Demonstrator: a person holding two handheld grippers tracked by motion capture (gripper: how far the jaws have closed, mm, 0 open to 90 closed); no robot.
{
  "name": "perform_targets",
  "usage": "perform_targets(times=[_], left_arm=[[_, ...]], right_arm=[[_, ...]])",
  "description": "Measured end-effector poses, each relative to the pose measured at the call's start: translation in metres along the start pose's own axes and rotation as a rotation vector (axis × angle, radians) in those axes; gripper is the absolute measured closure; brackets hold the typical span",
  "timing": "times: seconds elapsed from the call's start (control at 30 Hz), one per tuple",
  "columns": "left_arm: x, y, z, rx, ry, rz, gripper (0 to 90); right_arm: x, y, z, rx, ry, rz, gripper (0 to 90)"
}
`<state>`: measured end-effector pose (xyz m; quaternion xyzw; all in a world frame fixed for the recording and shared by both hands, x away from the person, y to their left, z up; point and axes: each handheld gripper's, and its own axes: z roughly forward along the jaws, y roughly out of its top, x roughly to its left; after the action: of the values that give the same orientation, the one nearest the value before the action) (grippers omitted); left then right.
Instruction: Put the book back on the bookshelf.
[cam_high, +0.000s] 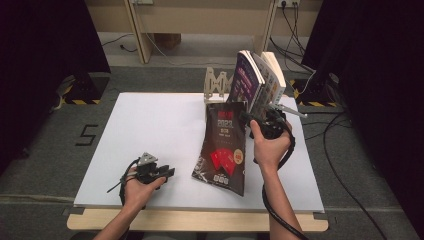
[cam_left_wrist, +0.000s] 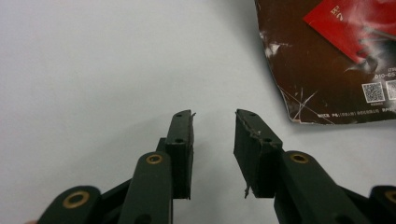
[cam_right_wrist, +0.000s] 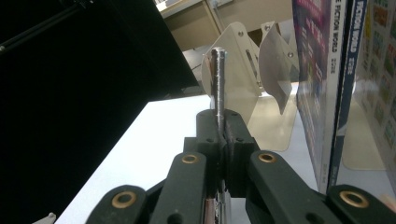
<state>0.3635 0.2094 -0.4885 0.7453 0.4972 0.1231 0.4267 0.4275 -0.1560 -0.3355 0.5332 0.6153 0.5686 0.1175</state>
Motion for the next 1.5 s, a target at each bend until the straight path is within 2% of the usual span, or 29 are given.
perform_targets(times=[0.33, 0.67, 1.17, 1.5], left_arm=[[0.000, 0.000, 0.000, -0.005, -0.003, -0.001, 66.6], [0.001, 0.002, 0.000, -0.010, -0.003, -0.006, 66.7], [0.002, 0.002, 0.000, -0.011, 0.001, -0.008, 67.0], [0.002, 0.002, 0.000, -0.015, -0.001, -0.010, 67.4]], right_arm=[[0.005, 0.006, 0.001, -0.019, 0.000, -0.020, 87.4], [0.005, 0.010, 0.004, -0.016, 0.006, -0.009, 87.4], [0.005, 0.016, 0.003, -0.035, 0.000, -0.024, 87.4], [0.009, 0.021, 0.004, -0.050, 0.002, -0.032, 87.4]])
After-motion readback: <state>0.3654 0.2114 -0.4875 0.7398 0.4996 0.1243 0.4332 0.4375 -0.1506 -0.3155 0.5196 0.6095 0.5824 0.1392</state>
